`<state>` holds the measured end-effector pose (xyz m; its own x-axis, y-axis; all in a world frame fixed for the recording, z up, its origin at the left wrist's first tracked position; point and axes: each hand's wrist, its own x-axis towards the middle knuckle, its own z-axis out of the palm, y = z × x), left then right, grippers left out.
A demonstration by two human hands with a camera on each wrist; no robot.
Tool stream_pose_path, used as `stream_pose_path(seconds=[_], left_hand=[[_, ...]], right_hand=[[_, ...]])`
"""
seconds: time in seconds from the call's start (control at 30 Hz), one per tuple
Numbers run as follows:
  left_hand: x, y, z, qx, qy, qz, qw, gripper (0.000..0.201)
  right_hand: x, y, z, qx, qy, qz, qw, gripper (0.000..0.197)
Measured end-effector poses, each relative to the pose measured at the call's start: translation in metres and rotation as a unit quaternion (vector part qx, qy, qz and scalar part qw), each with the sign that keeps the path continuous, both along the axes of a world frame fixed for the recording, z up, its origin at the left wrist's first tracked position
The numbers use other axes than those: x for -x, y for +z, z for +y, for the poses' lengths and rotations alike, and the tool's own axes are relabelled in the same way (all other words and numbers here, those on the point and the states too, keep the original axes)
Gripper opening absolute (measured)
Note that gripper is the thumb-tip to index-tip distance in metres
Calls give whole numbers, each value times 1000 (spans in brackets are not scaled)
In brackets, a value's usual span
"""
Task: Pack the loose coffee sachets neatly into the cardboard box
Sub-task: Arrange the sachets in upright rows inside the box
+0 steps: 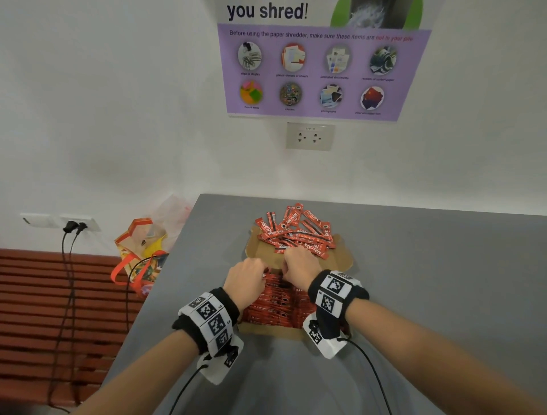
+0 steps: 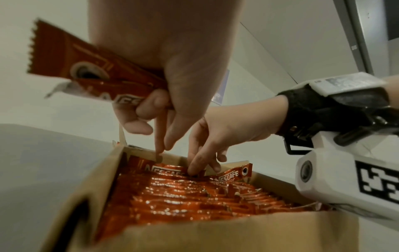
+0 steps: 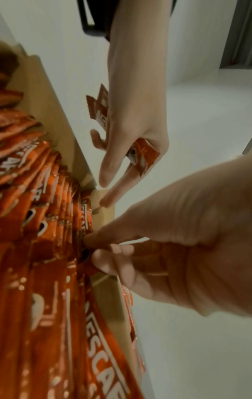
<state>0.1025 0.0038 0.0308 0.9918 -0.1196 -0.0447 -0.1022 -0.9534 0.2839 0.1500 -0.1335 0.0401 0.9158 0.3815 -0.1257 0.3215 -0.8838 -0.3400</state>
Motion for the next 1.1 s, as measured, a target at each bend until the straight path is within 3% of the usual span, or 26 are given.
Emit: stream_pose_path(seconds=[0.3, 0.53, 0.77, 1.1], left_hand=[[1, -8, 0, -23, -20, 39, 999, 18], [-2, 1, 21, 90, 35, -13, 995, 24], [8, -6, 7, 114, -20, 102, 988, 31], [10, -18, 5, 81, -59, 63, 993, 24]], right_hand=[[-3, -5, -5, -20, 16, 15, 1000, 9], [-4, 6, -21, -58, 12, -5, 998, 13], [8, 2, -20, -55, 35, 79, 995, 24], [8, 1, -15, -63, 22, 50, 996, 25]])
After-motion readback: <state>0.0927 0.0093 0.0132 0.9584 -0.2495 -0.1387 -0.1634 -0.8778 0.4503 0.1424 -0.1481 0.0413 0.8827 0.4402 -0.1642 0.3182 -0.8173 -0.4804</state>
